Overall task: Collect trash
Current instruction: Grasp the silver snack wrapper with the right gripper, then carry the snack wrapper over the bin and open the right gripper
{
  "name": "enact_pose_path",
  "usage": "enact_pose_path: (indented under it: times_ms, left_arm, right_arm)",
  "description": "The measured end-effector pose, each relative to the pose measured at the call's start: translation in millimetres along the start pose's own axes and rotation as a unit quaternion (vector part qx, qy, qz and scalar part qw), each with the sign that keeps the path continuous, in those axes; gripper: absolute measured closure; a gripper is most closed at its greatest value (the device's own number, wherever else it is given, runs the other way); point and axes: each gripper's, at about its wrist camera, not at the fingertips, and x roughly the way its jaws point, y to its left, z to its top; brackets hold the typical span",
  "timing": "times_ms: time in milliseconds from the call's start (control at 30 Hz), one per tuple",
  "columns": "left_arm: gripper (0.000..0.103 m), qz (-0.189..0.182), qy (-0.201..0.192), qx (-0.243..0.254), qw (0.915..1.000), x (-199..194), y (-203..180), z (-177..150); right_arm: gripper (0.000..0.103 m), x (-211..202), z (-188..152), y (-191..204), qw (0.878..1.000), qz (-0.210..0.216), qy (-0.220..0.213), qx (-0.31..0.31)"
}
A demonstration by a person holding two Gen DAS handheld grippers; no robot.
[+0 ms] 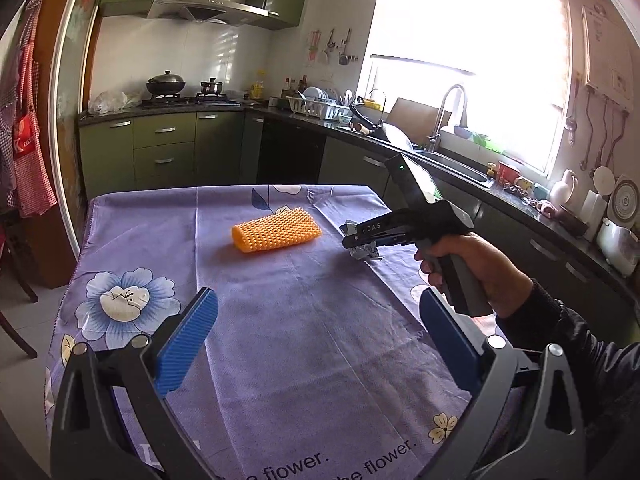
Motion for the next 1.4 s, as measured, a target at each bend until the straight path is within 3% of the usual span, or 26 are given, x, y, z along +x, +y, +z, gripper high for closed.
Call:
enact_pose_path:
  times_ms: [267,467,700,867,933,967,1000,1133,1300,1400]
  left_arm:
    - [0.007,-0.008,-0.004,0.007,0.9999,-1,-6,-1]
    - [0.007,-0.033,-0.002,0.018,0.9993,6,-22,1]
    - [0.007,-0.059,0.010,0.034,0.9977,25,-46,3]
    - [0.007,-0.070,0.019,0.047,0.9963,32,-62,5]
    - [0.007,-0.069,0.020,0.056,0.9958,33,-68,5]
    - [0.007,-0.068,0.021,0.060,0.9956,34,-70,5]
    - [0.007,-0.067,0.022,0.063,0.9955,35,-71,5]
    - [0.007,-0.067,0.030,0.062,0.9953,39,-73,5]
    - [0.007,-0.069,0.036,0.064,0.9950,46,-70,5]
    - [0.007,-0.076,0.042,0.070,0.9938,55,-66,9]
  right_arm:
    - [0.071,-76,-23,0,0.997,0.007,-0.072,-0.027]
    - [0.070,-151,-60,-72,0.991,-0.056,-0.119,0.016]
    - [0.070,-174,-97,-205,0.974,-0.166,-0.091,0.122]
    - [0.068,-155,-103,-259,0.965,-0.194,-0.066,0.164]
    - [0.063,-147,-104,-273,0.961,-0.210,-0.055,0.174]
    - [0.055,-145,-105,-278,0.958,-0.213,-0.057,0.182]
    - [0.049,-145,-106,-280,0.956,-0.216,-0.060,0.186]
    - [0.048,-160,-114,-270,0.954,-0.215,-0.090,0.189]
    - [0.038,-192,-139,-222,0.962,-0.163,-0.148,0.161]
    - [0.037,-201,-148,-190,0.969,-0.131,-0.161,0.132]
